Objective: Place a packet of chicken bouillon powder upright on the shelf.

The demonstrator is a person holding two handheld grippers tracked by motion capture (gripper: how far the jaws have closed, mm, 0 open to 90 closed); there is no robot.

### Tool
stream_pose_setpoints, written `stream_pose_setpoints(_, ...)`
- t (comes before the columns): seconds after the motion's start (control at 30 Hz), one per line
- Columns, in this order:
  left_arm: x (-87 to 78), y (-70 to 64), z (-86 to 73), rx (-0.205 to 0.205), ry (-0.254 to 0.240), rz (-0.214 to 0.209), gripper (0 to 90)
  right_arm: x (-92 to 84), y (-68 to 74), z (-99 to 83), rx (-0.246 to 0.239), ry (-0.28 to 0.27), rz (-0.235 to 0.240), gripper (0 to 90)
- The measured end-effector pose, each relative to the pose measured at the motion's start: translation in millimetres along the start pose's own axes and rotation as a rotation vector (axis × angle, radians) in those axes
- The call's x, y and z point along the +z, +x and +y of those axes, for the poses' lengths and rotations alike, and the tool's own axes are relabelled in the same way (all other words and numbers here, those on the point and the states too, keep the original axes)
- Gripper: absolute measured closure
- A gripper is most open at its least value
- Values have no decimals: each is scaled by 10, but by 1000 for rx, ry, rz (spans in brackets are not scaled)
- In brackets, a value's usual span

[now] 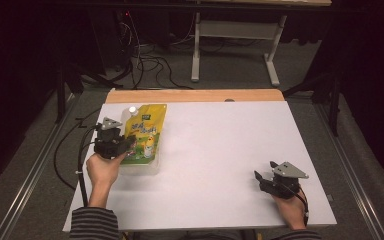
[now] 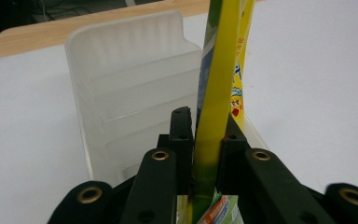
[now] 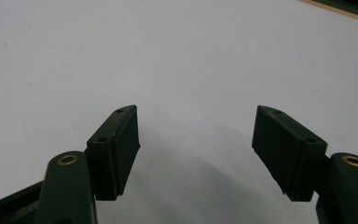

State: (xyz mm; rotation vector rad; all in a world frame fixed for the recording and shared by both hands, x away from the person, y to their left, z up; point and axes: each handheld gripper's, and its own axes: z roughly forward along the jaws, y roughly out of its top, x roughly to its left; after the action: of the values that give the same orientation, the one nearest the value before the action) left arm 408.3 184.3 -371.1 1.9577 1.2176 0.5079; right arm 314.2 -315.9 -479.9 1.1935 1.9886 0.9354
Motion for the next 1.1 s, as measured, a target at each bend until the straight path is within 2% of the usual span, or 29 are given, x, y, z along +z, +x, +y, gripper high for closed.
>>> stream_pose_setpoints(0.07, -4, 1, -14, -6, -13, -16, 815, -2, -3, 0, 0, 1, -2, 322)
stream_pose_setpoints(0.27, -15, -40, -64, 20, -65, -2, 823, -2, -3, 0, 2, 2, -1, 322)
stream_pose_setpoints(0.47, -16, -69, -153, 33, -145, 28, 826, -2, -4, -2, 5, -2, 0, 322)
stream_pose_setpoints(0.53, -15, -81, -194, 38, -176, 31, 826, -5, -1, -1, 11, 0, -1, 322)
stream_pose_setpoints(0.6, -9, -87, -242, 39, -186, 22, 824, -6, -3, -3, 10, -3, 0, 322)
stream_pose_setpoints(0.8, -66, -99, -348, 89, -108, 36, 814, -3, 1, 0, -1, 2, -1, 322)
stream_pose_setpoints(0.93, -55, -53, -458, 61, -76, 39, 815, -4, -1, -2, 8, -1, -2, 322)
stream_pose_setpoints(1.1, -44, 8, -608, 27, -72, 34, 816, 1, 1, 0, 1, 1, -1, 322)
